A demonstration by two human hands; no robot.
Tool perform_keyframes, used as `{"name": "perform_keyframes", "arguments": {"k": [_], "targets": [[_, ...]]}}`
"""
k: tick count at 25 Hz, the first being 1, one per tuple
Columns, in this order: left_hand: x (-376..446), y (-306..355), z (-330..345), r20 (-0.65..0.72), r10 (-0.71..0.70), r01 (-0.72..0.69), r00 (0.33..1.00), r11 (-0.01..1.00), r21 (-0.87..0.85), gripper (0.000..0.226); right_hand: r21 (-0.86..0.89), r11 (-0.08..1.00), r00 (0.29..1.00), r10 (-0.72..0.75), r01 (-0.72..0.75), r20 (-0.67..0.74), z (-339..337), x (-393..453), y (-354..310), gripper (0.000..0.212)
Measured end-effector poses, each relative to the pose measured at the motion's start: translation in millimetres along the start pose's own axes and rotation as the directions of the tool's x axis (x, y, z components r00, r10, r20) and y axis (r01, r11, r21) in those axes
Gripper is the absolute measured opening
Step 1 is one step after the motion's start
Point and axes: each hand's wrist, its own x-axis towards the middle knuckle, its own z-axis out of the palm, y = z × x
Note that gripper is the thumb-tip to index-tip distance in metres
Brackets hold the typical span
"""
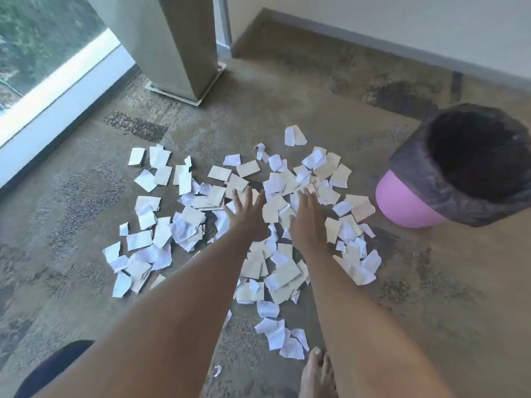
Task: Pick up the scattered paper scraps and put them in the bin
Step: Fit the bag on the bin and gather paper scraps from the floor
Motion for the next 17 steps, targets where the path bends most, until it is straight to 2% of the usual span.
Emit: {"name": "perform_keyframes", "arguments": {"k": [3, 5, 7, 11, 14, 17], "targets": [[26.1, -8.4, 40.3, 0.175, -0.03, 0.043, 0.984, 0.996, -0.074, 0.125, -0.001, 1.0, 0.983, 0.029, -0.03, 0.18, 47.8, 17.5, 17.0, 0.071], [44.6, -14.5, 66.3, 0.224, -0.017, 0.038, 0.974, 0.995, -0.089, 0.138, -0.061, 0.998, 0.963, 0.001, 0.016, 0.269, 69.9, 35.2, 21.8, 0.078], [59.7, -15.4, 78.6, 0.218, 0.009, 0.007, 0.976, 0.997, -0.074, 0.146, -0.125, 0.987, 0.945, -0.054, 0.099, 0.322, 84.9, 54.8, 24.7, 0.089], [73.2, -12.9, 91.0, 0.161, 0.135, -0.133, 0.978, 0.991, -0.027, 0.142, -0.252, 0.943, 0.871, -0.071, 0.218, 0.487, 107.8, 78.6, 29.8, 0.124], [84.8, -28.2, 114.3, 0.211, 0.092, -0.08, 0.973, 0.994, -0.068, 0.153, -0.257, 0.938, 0.832, -0.053, 0.231, 0.553, 119.6, 73.8, 32.3, 0.127], [102.2, -41.7, 146.8, 0.185, 0.135, -0.148, 0.973, 0.988, 0.055, 0.167, -0.306, 0.924, 0.822, -0.014, 0.228, 0.57, 124.9, 63.8, 33.2, 0.126]]}}
